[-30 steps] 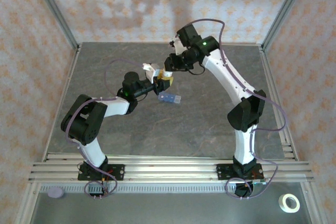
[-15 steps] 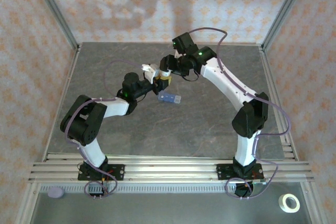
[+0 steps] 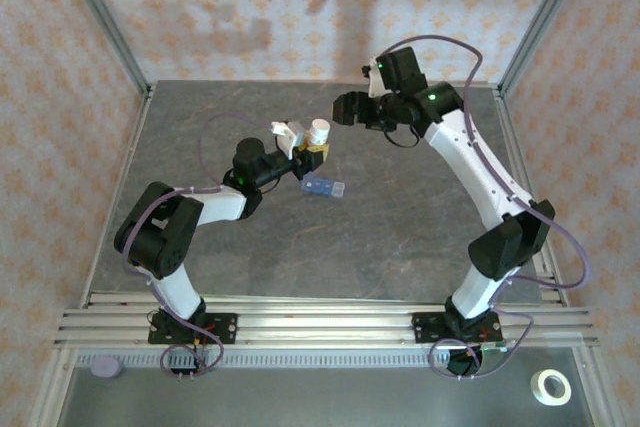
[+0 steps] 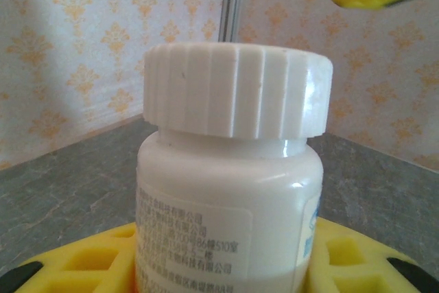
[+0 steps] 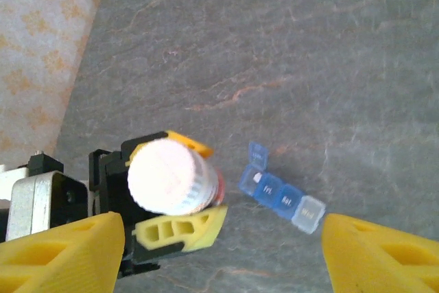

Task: Sort the pills into containers

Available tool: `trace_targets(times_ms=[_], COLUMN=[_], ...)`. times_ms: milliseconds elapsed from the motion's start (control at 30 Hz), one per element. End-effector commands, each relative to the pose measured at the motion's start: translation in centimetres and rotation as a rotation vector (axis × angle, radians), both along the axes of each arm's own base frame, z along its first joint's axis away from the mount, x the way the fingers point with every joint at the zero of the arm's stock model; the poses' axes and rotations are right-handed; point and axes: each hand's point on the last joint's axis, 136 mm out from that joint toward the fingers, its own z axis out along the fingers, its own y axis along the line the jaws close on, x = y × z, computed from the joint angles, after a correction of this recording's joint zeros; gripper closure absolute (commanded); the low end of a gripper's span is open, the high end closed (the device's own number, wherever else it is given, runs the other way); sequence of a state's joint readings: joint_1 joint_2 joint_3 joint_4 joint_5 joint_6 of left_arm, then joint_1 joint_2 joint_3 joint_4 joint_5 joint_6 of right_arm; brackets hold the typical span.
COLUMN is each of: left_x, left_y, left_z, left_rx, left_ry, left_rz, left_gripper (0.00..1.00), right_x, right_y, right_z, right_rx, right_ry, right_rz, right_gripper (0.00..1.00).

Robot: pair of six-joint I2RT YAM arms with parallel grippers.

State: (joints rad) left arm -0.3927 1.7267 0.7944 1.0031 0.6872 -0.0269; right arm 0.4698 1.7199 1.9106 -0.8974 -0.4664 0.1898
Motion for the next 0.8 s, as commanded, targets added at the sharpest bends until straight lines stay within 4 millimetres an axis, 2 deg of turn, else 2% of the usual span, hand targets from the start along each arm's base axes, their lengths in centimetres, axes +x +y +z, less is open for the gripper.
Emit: trace_targets(times_ms=[0, 133, 300, 533, 667, 767], left_x=[-0.6, -0.7, -0.9, -0.8, -0.8, -0.9], left_y=[-0.6, -0.8, -1.0, -1.2, -1.1, -1.2], left_z=[3.6, 3.7, 3.8, 4.0, 4.1, 4.0], left_rx=[-0.047, -0.062, -0.068, -0.070, -0.071, -0.070], left_ry=[-0.083, -0.070, -0.062, -0.059, -0.059, -0.060], left_rz=[-0.058, -0.076, -0.092, -0.101, -0.102, -0.105], left_gripper=[1.00, 1.00, 1.00, 1.00, 1.00, 1.00], right_x=[-0.5, 0.0, -0.4, -0.9, -0.9, -0.9], right_y=[1.5, 2.7, 4.0, 4.7, 4.8, 4.9], right_z=[-0.9, -0.8, -1.3, -2.2, -2.4, -2.7], right_rx=[-0.073, -0.065, -0.074, -0.087, -0.090, -0.090], right_ry=[0.012, 0.035, 0.044, 0.068, 0.073, 0.081], right_rz=[0.192, 0.242, 0.293, 0.317, 0.316, 0.316], right_gripper=[0.24, 0.24, 0.26, 0.29, 0.33, 0.42])
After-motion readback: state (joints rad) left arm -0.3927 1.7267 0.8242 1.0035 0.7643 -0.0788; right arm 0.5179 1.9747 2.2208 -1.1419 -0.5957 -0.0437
